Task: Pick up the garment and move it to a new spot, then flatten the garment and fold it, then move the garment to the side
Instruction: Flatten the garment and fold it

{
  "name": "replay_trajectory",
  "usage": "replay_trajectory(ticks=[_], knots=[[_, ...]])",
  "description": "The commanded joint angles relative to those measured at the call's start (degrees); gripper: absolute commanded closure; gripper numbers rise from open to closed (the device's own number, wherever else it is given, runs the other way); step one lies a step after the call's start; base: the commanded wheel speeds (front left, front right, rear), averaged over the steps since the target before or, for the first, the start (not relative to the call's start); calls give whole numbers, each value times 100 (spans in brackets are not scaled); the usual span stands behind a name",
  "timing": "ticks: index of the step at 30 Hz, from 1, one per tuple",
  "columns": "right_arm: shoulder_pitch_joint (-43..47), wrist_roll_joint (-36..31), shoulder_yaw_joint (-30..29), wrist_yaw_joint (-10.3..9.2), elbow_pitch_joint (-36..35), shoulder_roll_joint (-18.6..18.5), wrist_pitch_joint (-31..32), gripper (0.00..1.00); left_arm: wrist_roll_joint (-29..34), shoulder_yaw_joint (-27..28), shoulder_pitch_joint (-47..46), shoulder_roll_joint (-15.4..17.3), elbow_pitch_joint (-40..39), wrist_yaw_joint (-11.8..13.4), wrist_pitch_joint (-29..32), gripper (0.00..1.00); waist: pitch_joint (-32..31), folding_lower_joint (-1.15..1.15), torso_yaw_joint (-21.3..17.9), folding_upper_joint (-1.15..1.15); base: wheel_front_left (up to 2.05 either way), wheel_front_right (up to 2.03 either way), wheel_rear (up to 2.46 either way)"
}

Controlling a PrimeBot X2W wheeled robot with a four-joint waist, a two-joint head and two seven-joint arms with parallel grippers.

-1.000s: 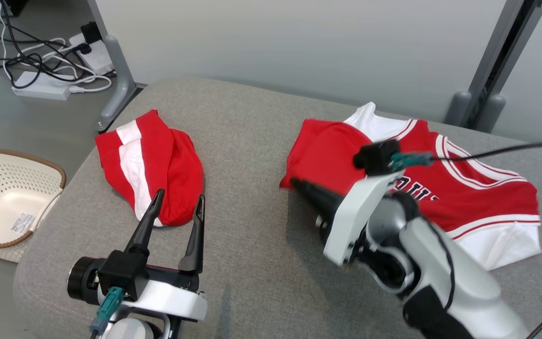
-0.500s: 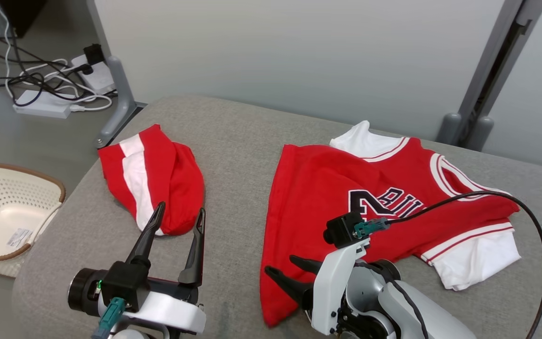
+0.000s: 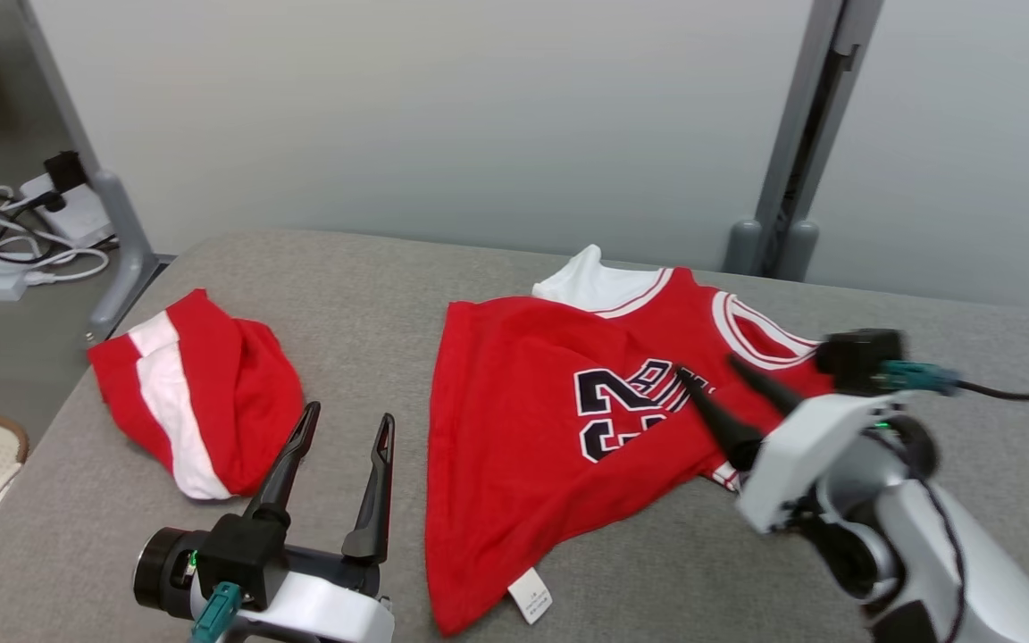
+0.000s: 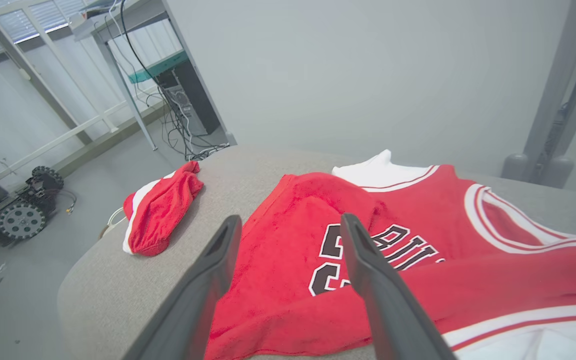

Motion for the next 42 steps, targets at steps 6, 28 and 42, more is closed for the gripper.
replay_trajectory(ticks=[6, 28, 42], knots=[[764, -1087, -1424, 2, -181, -114, -1052, 0, -62, -78, 123, 20, 28, 29, -22, 0, 5, 0, -296, 0, 0, 0, 0], [1912, -2016, -3033, 2, -200, 615, -2077, 0, 708, -658, 444, 327, 1092, -294, -22, 0, 176, 0, -490, 0, 0, 0, 0], [1692, -1893, -3029, 2, -10, 621, -2119, 0, 1219, -1354, -108, 480, 2428, -423, 55, 0, 468, 0, -617, 0, 0, 0, 0]])
